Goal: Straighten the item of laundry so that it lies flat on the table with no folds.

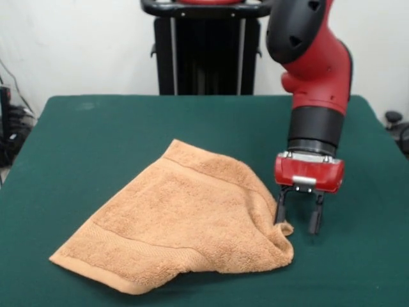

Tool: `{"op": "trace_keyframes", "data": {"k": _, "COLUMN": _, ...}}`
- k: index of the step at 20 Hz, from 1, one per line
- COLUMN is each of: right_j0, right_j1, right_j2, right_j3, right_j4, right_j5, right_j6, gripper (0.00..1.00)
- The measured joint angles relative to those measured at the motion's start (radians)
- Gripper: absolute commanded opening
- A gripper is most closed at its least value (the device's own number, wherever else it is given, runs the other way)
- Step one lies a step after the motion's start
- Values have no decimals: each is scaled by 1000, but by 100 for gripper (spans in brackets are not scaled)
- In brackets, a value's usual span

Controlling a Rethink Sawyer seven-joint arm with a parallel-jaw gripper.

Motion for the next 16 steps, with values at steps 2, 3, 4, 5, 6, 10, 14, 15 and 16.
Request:
{"op": "trace_keyframes", "data": {"k": 2, "right_j0": 0, "right_j1": -2, "right_j2": 0, "right_j3": -1, "right_j4": -29, "right_j5": -2, "right_j6": 0, "gripper": 100}}
{"op": "trace_keyframes", "data": {"k": 3, "right_j0": 0, "right_j1": -3, "right_j2": 0, "right_j3": -1, "right_j4": -33, "right_j5": -1, "right_j6": 0, "gripper": 100}}
{"op": "trace_keyframes", "data": {"k": 4, "right_j0": 0, "right_j1": -4, "right_j2": 0, "right_j3": -2, "right_j4": -48, "right_j5": -1, "right_j6": 0, "gripper": 100}}
{"op": "trace_keyframes", "data": {"k": 5, "right_j0": 0, "right_j1": -4, "right_j2": 0, "right_j3": -4, "right_j4": -58, "right_j5": -1, "right_j6": 0, "gripper": 100}}
{"op": "trace_keyframes", "data": {"k": 6, "right_j0": 0, "right_j1": -4, "right_j2": 0, "right_j3": -4, "right_j4": -62, "right_j5": -1, "right_j6": 0, "gripper": 100}}
{"op": "trace_keyframes", "data": {"k": 10, "right_j0": -2, "right_j1": -5, "right_j2": 0, "right_j3": -11, "right_j4": -97, "right_j5": -1, "right_j6": 0, "gripper": 100}}
{"op": "trace_keyframes", "data": {"k": 14, "right_j0": -3, "right_j1": -7, "right_j2": 0, "right_j3": -16, "right_j4": -125, "right_j5": -1, "right_j6": 0, "gripper": 100}}
{"op": "trace_keyframes", "data": {"k": 15, "right_j0": -3, "right_j1": -7, "right_j2": 0, "right_j3": -16, "right_j4": -128, "right_j5": -2, "right_j6": 0, "gripper": 100}}
{"op": "trace_keyframes", "data": {"k": 16, "right_j0": -4, "right_j1": -9, "right_j2": 1, "right_j3": -17, "right_j4": -137, "right_j5": -2, "right_j6": 0, "gripper": 100}}
